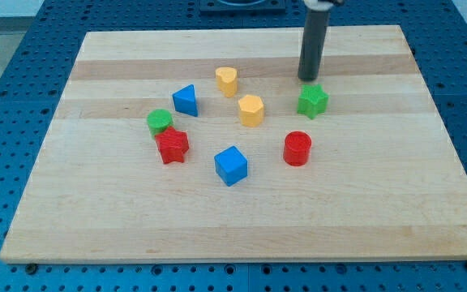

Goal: Slide the green star vertical to the red circle

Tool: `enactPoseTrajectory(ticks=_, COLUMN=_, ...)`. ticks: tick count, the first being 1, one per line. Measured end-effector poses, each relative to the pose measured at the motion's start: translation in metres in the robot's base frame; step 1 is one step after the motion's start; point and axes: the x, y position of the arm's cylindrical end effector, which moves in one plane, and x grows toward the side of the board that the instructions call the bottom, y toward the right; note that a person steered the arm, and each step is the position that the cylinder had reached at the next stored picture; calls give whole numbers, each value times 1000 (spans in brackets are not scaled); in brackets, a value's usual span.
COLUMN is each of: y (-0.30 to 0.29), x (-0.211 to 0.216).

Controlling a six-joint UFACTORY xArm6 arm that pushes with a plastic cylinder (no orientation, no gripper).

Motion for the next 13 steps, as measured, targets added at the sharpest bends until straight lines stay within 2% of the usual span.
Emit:
enactPoseTrajectory(ticks=1, y=0, x=38)
enactPoseTrajectory(ticks=4, y=-33, x=36)
enactPoseTrajectory(ticks=6, y=-26, x=40)
enactPoseTrajectory(ticks=8, y=-62, x=44)
enactPoseTrajectory(ticks=10, y=-57, x=96)
enactPoseTrajectory(ticks=11, y=-57, x=104)
enactPoseTrajectory(ticks=13, y=34, x=105)
